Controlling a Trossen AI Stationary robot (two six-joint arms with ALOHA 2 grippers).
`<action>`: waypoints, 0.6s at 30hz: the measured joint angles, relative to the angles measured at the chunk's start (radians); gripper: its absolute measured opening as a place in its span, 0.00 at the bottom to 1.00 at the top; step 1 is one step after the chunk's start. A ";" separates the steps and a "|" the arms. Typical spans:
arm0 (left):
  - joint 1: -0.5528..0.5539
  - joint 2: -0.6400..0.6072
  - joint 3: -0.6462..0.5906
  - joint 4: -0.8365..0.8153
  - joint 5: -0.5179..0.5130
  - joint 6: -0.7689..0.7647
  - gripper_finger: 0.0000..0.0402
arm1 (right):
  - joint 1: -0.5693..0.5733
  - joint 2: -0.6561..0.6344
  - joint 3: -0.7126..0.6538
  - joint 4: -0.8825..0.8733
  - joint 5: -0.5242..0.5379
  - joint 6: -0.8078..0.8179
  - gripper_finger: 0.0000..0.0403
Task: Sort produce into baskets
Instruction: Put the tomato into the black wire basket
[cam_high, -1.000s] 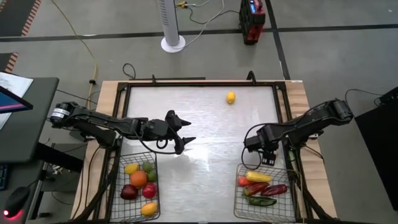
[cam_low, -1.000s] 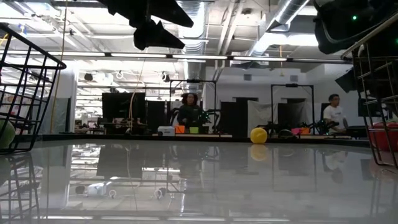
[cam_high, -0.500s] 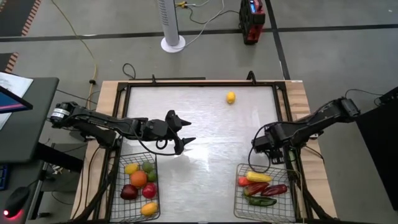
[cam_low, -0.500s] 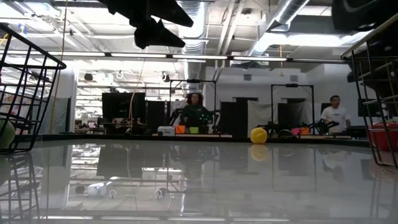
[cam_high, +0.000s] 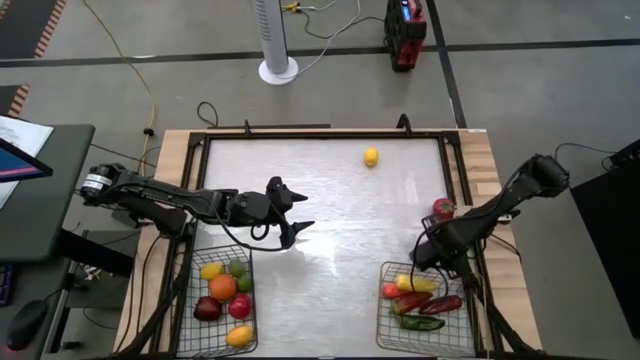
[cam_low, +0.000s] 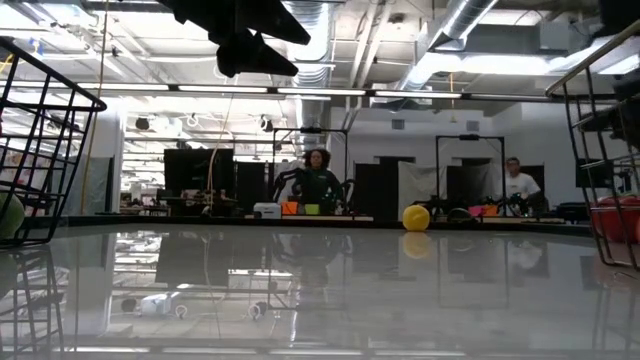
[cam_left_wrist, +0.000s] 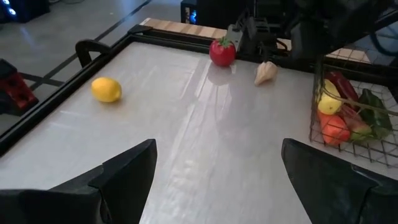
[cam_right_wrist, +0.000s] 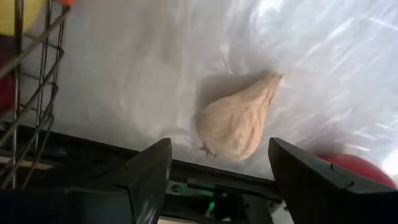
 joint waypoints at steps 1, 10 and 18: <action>0.000 0.000 0.000 0.000 0.000 0.002 0.83 | 0.010 0.018 0.001 -0.010 0.014 0.006 0.73; 0.000 0.000 0.000 -0.002 0.017 0.026 0.83 | 0.028 0.093 0.002 -0.017 0.076 0.080 0.73; 0.000 0.000 0.000 0.003 -0.019 0.058 0.83 | 0.032 0.082 0.070 -0.078 0.121 0.199 0.73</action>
